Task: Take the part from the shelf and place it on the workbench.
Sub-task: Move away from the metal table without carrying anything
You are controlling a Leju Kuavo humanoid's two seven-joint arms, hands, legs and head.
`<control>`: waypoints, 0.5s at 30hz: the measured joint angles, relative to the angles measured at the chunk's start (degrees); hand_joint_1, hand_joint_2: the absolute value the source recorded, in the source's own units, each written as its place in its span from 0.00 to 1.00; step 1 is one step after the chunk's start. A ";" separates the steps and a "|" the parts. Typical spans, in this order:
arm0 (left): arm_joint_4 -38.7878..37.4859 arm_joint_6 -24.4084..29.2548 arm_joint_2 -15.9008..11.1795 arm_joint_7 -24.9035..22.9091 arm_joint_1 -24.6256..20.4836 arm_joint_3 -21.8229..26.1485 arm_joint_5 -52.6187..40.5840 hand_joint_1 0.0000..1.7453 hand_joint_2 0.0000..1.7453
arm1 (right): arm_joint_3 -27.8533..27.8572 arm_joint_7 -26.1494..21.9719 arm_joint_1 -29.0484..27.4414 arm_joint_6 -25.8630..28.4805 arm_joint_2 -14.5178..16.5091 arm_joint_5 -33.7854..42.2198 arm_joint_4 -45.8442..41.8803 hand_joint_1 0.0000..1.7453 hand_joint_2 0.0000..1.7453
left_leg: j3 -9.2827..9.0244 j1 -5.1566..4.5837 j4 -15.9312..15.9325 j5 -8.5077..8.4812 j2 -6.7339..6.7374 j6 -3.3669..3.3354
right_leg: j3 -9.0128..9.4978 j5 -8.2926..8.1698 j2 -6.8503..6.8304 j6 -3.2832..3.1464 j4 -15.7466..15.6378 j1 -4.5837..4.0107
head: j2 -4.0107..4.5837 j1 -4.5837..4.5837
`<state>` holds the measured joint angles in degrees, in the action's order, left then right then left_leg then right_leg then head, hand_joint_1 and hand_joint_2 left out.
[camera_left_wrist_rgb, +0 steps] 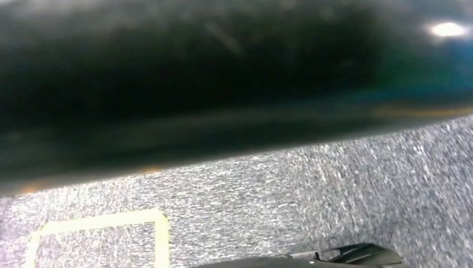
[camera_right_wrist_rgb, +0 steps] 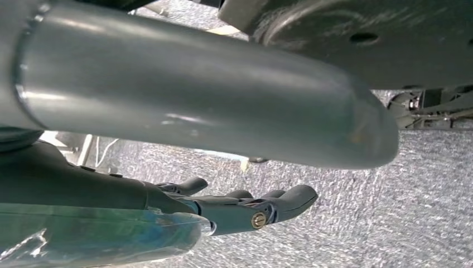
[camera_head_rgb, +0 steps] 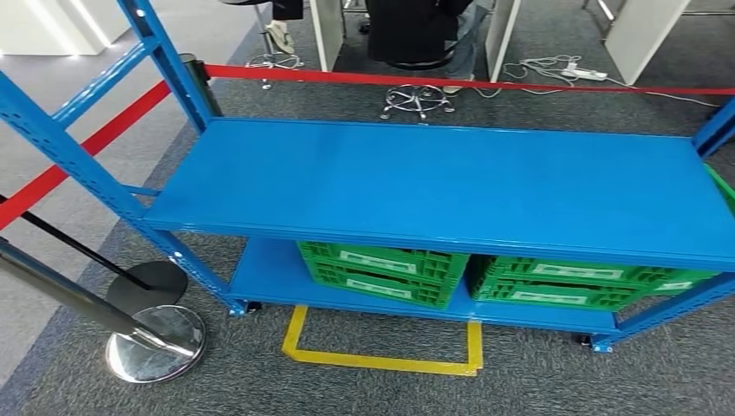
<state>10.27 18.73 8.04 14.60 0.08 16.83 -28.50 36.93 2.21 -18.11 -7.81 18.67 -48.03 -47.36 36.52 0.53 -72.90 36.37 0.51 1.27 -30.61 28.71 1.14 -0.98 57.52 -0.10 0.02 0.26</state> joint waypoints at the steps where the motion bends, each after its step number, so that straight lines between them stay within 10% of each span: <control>1: 0.00 0.00 0.01 0.00 0.02 -0.02 0.00 0.00 0.00 | 0.01 0.00 0.00 0.01 0.00 0.03 0.00 0.00 0.00 | -0.57 -0.03 1.60 -1.68 -0.09 -0.31 | 0.06 0.00 0.47 0.00 0.00 -0.11 | 0.00 0.01; 4: 0.01 0.00 -0.03 0.00 -0.11 -0.04 0.00 0.00 0.00 | 0.01 -0.01 0.02 -0.01 0.00 0.05 0.00 0.00 0.00 | -4.98 -0.42 11.94 -7.30 -0.77 -1.66 | 0.21 0.05 1.37 0.07 0.08 -0.40 | 0.00 0.01; 8: 0.01 -0.10 -0.03 -0.02 -0.34 -0.06 0.02 0.00 1.00 | 0.01 0.01 -0.07 0.06 -0.01 -0.05 -0.01 0.00 0.00 | -6.15 -0.66 15.71 -8.15 -0.97 -2.26 | -0.41 0.02 1.59 1.03 0.13 -0.38 | 0.00 0.03; 13: 0.01 -0.45 -0.05 0.00 -0.29 -0.08 -0.01 0.00 1.00 | 0.00 0.18 -0.15 0.35 -0.04 -0.44 -0.10 0.00 0.00 | -6.04 -0.32 16.59 -8.84 -0.27 -3.02 | -5.84 7.01 -0.37 2.66 11.60 0.05 | 0.00 0.52; 15: 0.01 -0.82 -0.06 0.25 -0.13 -0.13 -0.28 0.00 1.00 | -0.01 0.33 -0.21 0.61 -0.04 -0.62 -0.14 0.00 0.50 | -5.94 -0.34 16.55 -8.84 0.11 -3.01 | -7.72 8.29 -0.55 3.04 16.07 0.26 | 0.00 0.50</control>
<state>10.28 17.91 7.98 14.85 -0.05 16.70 -28.78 36.93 2.54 -18.31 -7.20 18.62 -48.64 -47.50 30.58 0.19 -56.35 27.53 0.62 -1.74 -38.33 37.00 0.59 2.06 73.59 0.15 0.02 0.76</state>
